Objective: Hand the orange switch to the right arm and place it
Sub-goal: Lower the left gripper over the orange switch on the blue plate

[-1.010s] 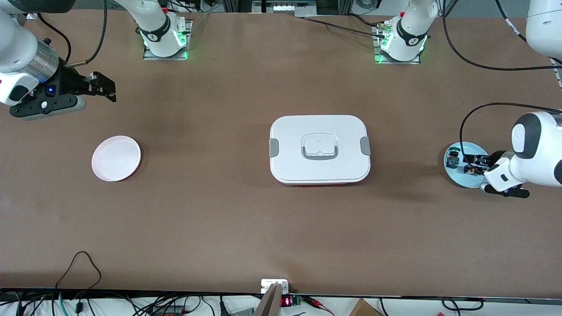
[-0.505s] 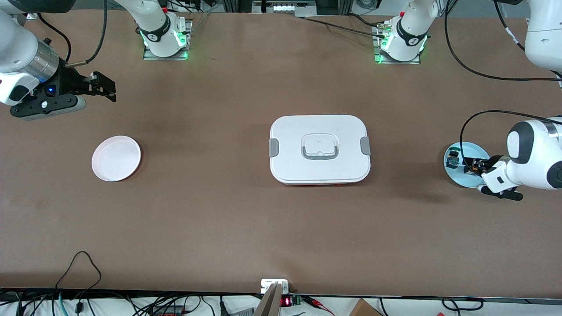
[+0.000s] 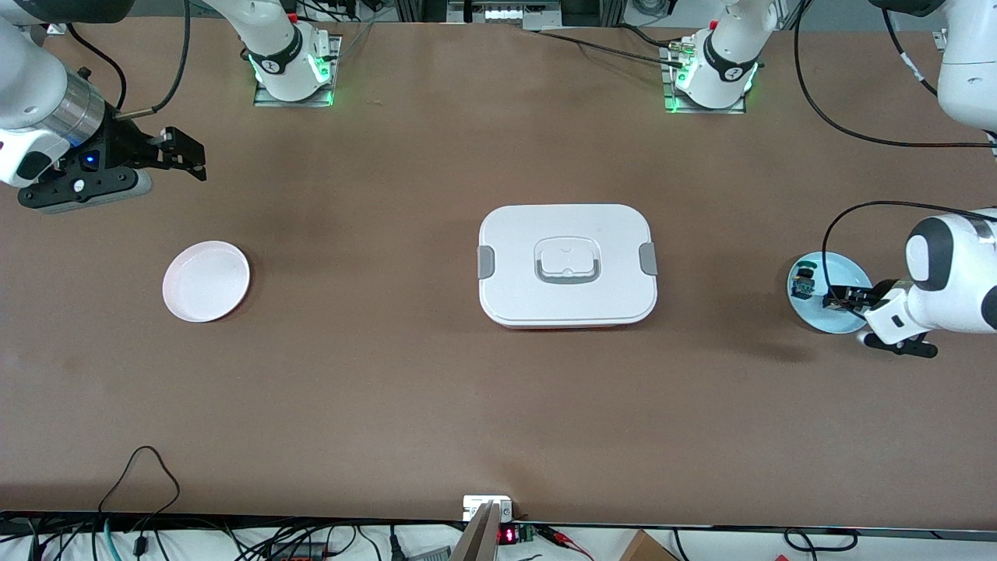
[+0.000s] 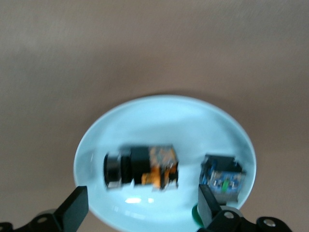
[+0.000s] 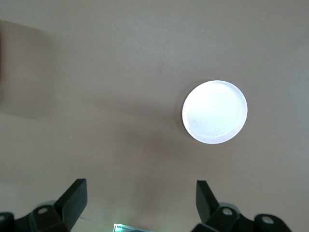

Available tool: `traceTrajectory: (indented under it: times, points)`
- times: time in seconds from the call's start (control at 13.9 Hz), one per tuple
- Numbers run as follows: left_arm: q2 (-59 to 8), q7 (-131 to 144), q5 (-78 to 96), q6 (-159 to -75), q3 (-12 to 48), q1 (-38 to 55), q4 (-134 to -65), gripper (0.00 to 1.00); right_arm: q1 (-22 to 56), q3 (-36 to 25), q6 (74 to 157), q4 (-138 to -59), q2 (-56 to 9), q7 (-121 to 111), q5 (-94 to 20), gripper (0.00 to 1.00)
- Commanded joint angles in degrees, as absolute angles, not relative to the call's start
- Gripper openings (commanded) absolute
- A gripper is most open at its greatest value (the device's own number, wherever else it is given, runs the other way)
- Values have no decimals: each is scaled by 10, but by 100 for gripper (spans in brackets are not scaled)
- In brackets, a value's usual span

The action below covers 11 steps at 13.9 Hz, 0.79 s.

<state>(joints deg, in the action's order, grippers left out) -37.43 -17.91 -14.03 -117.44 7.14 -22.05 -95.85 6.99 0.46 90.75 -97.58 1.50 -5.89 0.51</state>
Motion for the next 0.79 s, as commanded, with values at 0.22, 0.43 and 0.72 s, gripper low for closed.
traceTrajectory:
  times: [0.22, 0.43, 0.72]
  points:
    - [-360, -186, -157, -1232, 76, -223, -1002, 100, 69, 6, 900, -974, 18, -56, -1, 100]
    - [-355, -190, -157, -1229, 74, -223, -1002, 100, 69, 6, 901, -974, 18, -56, -1, 100]
    - [-345, -179, -156, -1223, 72, -225, -1001, 100, 69, 6, 901, -974, 18, -56, -1, 100]
